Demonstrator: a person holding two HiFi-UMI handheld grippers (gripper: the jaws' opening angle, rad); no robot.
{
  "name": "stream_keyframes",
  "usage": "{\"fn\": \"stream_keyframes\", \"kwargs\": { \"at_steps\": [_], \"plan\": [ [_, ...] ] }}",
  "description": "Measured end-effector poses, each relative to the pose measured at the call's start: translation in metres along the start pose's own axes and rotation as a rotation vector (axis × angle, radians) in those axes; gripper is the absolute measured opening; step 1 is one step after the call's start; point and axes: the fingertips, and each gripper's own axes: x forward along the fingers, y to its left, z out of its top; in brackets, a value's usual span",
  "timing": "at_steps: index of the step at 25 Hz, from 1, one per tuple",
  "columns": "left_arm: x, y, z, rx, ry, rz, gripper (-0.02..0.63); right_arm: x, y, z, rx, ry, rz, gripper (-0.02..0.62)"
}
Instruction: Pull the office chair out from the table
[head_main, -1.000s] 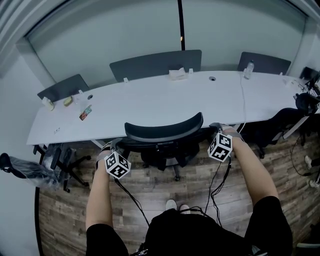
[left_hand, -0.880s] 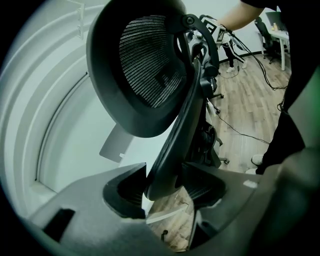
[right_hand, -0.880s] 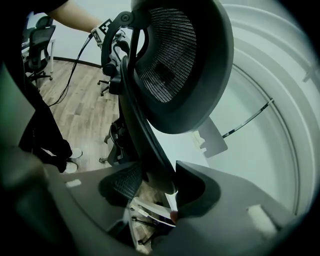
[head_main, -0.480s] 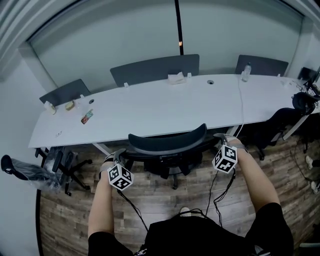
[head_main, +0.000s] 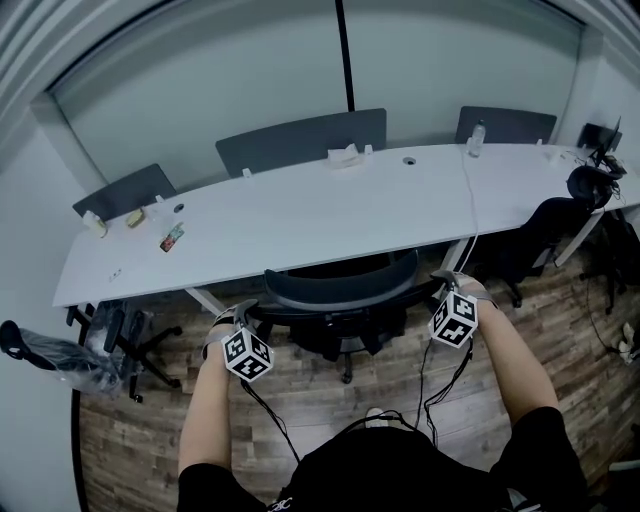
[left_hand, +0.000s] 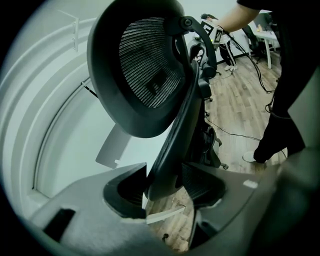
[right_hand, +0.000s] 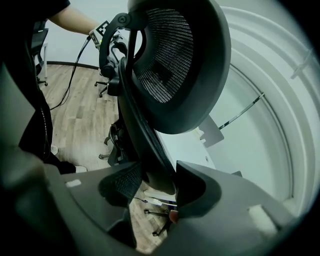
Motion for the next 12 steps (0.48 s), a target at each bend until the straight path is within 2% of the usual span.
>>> {"fn": "stream_keyframes", "kwargs": {
  "at_steps": [12],
  "plan": [
    [-0.046,-0.036,-0.021,0.059,-0.085,-0.009,0.216,-0.056,0.07,-0.001,0.079,0.061,-0.045,0.219]
  ]
}}
